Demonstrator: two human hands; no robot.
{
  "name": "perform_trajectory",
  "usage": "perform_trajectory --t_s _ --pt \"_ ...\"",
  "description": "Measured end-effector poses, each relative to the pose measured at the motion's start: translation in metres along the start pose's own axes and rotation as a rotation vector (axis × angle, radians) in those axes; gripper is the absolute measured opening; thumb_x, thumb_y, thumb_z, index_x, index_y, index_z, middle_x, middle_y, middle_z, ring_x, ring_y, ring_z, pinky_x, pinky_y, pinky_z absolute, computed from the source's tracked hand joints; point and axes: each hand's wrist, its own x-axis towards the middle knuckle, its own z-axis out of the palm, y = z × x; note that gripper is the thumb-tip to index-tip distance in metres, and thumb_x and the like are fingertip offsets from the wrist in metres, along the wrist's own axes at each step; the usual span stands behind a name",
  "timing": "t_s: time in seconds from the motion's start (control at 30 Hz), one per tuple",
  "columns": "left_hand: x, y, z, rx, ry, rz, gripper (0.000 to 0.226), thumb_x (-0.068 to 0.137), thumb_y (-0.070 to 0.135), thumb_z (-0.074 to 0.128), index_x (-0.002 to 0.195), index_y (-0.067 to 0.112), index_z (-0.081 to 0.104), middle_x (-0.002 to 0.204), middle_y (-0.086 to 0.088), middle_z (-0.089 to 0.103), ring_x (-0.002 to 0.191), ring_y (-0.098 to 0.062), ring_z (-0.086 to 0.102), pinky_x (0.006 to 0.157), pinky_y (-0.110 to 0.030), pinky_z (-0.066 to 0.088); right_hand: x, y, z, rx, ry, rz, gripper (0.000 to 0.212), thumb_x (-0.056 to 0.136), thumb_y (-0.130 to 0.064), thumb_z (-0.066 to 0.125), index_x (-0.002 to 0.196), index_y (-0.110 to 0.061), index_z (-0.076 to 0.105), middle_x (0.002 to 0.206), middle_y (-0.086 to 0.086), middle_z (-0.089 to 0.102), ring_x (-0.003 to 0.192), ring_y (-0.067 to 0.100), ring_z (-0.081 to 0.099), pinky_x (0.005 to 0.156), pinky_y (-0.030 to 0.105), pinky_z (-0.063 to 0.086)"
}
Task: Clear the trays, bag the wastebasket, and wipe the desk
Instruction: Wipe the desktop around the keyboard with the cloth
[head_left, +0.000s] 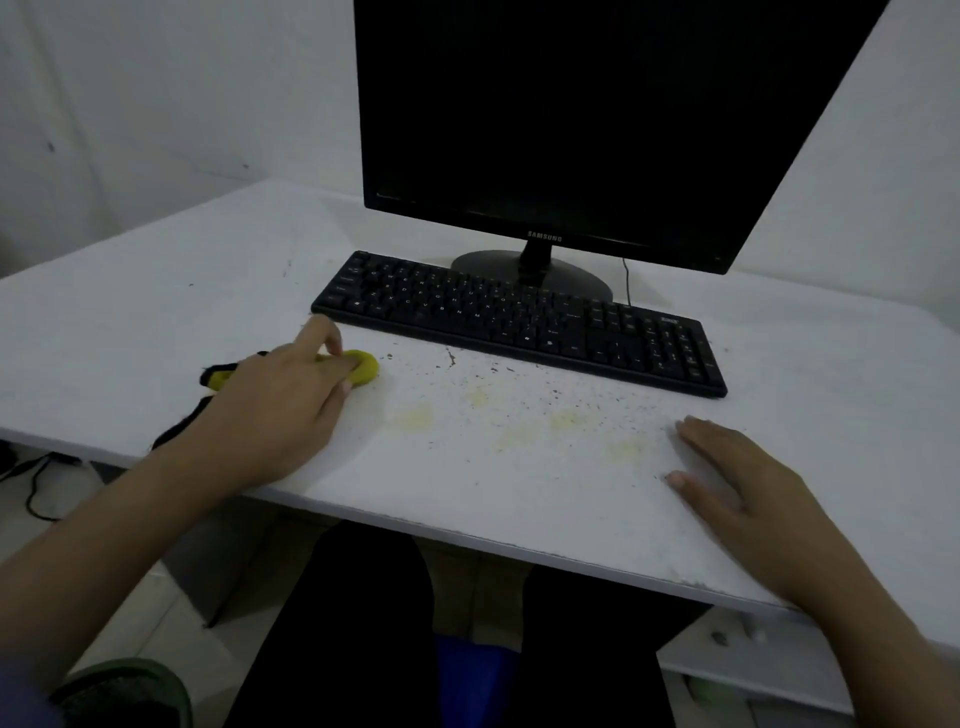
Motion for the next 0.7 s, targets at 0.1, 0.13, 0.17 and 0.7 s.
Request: perform_trajectory --t_s 0.1,0.13,0.17,0.7 --pt "-0.002 0.011 -0.003 -0.044 -0.055 0.182 0.045 0.09 0.033 0.028 0.116 0.015 0.06 0.112 0.001 0.049 0.05 -0.003 0.033 0.053 -0.027 0.036 -0.001 0.003 0.0 0.028 0.021 0.024 0.058 0.086 -0.045 0.048 0.139 -0.024 0.039 0.146 -0.008 0.039 0.133 0.009 0.035 0.107 0.02 0.022" --pt "-0.006 0.011 -0.007 -0.047 -0.071 0.228 0.046 0.088 0.033 0.027 0.114 0.016 0.061 0.108 0.003 0.051 0.05 -0.003 0.032 0.051 -0.026 0.035 -0.001 0.003 0.0 0.03 0.02 0.022 0.058 0.086 -0.045 0.048 0.139 -0.024 0.04 0.145 -0.008 0.04 0.132 0.009 0.036 0.105 0.02 0.022" --pt "-0.01 0.009 -0.01 -0.033 -0.079 0.256 0.045 0.086 0.032 0.028 0.111 0.017 0.063 0.105 0.002 0.052 0.05 -0.004 0.031 0.049 -0.025 0.036 -0.001 0.004 0.0 0.029 0.023 0.017 0.057 0.086 -0.044 0.048 0.138 -0.023 0.04 0.144 -0.008 0.041 0.13 0.009 0.037 0.104 0.02 0.023" --pt "-0.012 -0.011 -0.012 -0.022 -0.091 0.228 0.05 0.088 0.036 0.027 0.121 0.02 0.061 0.102 0.002 0.052 0.068 -0.006 0.036 0.059 -0.027 0.036 0.001 0.006 0.002 0.005 0.024 0.038 0.103 0.06 -0.09 0.013 0.135 -0.026 0.043 0.131 -0.014 0.048 0.123 0.013 0.044 0.097 0.026 0.031"
